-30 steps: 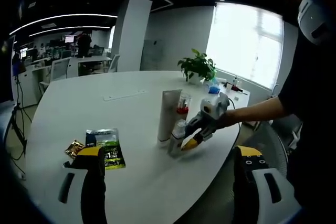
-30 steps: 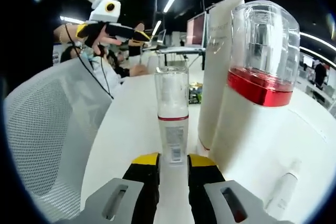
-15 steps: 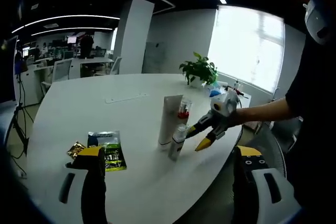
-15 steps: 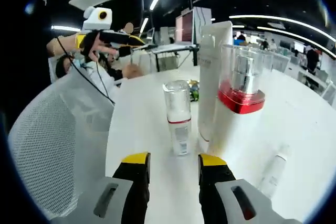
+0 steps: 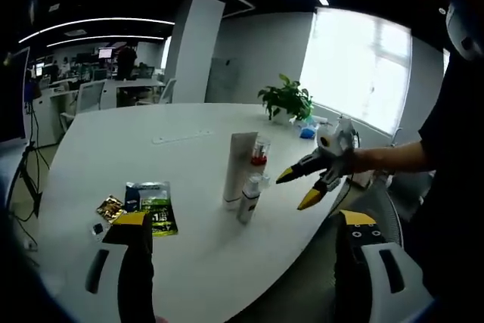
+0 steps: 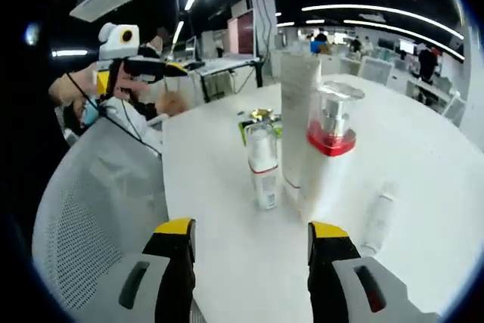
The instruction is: Arrange the skincare products in the storage area until every visible bottle or jar stands upright without overlapping.
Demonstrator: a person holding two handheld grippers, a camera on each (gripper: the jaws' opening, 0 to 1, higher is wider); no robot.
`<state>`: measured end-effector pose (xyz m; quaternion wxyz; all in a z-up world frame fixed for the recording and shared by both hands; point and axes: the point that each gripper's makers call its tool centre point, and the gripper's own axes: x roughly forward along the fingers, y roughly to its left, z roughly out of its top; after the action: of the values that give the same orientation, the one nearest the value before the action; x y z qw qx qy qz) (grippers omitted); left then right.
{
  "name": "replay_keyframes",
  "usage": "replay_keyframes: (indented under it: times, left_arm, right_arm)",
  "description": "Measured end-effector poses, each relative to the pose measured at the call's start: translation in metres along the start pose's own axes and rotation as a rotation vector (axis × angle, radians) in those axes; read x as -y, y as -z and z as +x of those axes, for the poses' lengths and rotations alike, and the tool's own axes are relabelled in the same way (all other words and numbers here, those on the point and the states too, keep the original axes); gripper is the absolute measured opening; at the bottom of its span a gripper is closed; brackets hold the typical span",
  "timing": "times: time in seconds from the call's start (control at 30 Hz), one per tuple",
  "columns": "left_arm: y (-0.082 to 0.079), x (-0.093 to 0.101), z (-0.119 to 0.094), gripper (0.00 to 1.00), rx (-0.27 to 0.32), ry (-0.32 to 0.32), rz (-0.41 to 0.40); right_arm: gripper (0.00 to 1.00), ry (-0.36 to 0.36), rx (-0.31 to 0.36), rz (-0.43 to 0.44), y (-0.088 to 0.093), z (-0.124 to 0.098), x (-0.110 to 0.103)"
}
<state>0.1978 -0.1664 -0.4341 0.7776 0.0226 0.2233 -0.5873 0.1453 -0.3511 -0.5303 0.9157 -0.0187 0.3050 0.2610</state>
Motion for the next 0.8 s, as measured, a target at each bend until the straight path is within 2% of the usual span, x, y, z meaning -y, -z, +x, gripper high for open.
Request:
replay_keyframes:
  times: [0.3,0.8]
  left_arm:
    - [0.006,-0.002,-0.002,0.94,-0.02,0.003,-0.009]
    - [0.005,-0.004,-0.012,0.94,-0.015,0.0,-0.006]
  right_arm:
    - [0.62,0.056,0.049,-0.034,-0.019,-0.022,-0.012]
    - [0.8,0.151,0.031,0.043,-0.006,-0.055,-0.028]
